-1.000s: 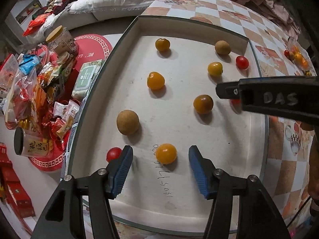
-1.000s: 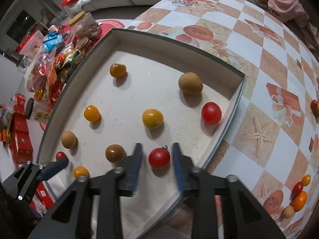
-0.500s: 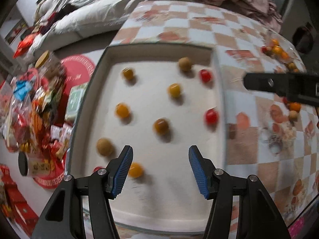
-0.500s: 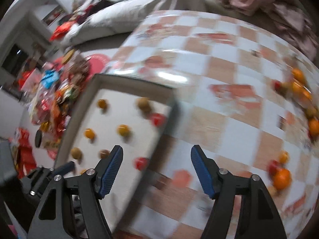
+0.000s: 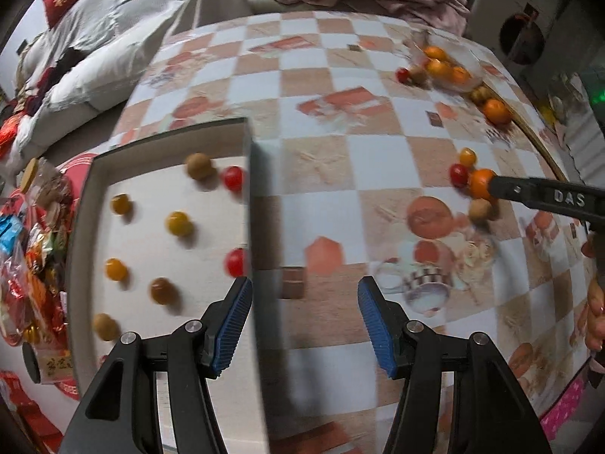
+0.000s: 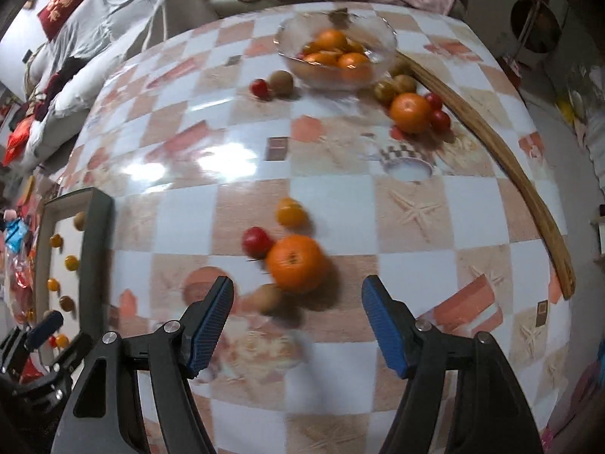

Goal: Organize fruits
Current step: 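Move both open tools back toward the mandarin orange and red tomato, then close right gripper on mandarin orange while left gripper closes on red tomato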

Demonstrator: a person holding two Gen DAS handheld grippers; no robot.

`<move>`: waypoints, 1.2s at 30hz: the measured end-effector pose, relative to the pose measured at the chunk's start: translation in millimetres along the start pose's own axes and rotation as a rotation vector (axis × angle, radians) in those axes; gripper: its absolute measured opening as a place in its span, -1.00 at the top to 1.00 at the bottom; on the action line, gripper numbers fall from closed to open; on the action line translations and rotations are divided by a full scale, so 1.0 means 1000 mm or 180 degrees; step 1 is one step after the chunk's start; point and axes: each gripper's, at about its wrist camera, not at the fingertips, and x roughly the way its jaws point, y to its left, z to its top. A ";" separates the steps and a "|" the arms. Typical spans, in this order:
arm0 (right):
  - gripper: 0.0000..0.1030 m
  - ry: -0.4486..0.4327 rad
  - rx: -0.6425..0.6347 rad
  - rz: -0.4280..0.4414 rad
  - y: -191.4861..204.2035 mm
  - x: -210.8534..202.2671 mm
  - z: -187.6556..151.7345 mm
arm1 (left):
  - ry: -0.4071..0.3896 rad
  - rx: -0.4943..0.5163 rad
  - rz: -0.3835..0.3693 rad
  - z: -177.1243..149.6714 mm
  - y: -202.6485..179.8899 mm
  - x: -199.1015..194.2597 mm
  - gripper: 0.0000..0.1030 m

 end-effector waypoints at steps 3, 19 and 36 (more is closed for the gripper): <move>-0.26 0.0085 -0.0046 0.0092 0.000 0.012 0.006 | 0.0030 0.0068 -0.0038 0.000 -0.015 0.004 -0.16; 0.19 0.0188 0.0115 0.0308 -0.027 0.025 0.003 | 0.0047 0.0191 -0.0234 0.034 -0.060 0.028 -0.16; 0.19 0.0115 0.0381 0.0338 -0.077 0.017 -0.002 | -0.0009 0.0485 -0.0521 0.060 -0.128 0.053 -0.16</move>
